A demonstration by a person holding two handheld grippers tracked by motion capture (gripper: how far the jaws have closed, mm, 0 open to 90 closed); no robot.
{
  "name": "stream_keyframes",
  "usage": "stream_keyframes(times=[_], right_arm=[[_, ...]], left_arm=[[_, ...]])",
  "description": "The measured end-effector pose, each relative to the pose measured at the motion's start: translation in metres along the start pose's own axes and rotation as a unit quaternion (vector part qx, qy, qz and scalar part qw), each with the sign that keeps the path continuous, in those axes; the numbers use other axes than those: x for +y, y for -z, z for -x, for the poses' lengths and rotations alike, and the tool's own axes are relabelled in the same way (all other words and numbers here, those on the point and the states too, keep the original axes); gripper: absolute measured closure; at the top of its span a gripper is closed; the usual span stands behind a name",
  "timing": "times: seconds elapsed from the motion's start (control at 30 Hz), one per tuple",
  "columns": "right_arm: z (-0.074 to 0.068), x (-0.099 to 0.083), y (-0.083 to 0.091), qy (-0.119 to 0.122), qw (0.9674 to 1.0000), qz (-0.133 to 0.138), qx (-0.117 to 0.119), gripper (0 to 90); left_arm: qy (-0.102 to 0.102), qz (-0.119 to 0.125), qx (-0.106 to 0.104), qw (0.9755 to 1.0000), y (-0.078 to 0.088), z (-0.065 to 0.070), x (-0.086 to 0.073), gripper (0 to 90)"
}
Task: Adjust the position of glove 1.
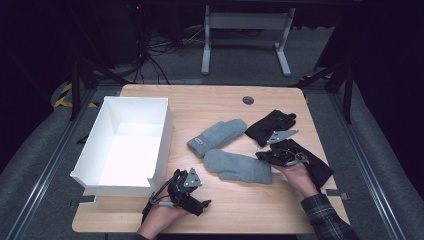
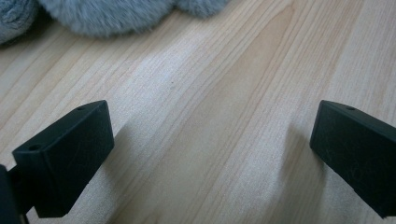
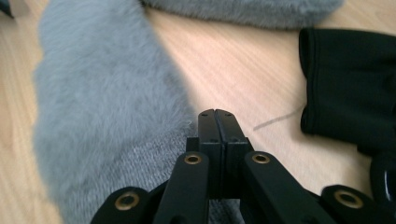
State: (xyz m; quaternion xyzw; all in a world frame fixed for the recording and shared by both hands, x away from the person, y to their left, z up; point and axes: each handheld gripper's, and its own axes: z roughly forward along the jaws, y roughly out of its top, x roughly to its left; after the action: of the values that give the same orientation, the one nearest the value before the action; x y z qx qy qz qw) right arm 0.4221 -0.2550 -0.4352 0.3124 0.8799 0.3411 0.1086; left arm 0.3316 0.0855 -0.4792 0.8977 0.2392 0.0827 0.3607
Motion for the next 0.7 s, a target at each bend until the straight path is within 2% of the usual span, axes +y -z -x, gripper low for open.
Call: stream_keyframes(times=[0.13,0.47,0.7], right_arm=[[-0.004,-0.010,0.008,-0.005,1.0000,-0.004,0.002,90.0],[-0.020,-0.033,0.027,0.002,0.9999,-0.013,0.008,90.0],[-0.038,-0.051,0.039,0.006,0.9994,-0.025,0.022,90.0]], left_arm=[[-0.001,0.000,0.000,1.0000,0.000,0.000,0.000,0.1],[0.000,0.001,0.001,1.0000,0.000,0.000,0.000,0.1],[-0.001,0.000,0.001,1.0000,0.000,0.000,0.000,0.1]])
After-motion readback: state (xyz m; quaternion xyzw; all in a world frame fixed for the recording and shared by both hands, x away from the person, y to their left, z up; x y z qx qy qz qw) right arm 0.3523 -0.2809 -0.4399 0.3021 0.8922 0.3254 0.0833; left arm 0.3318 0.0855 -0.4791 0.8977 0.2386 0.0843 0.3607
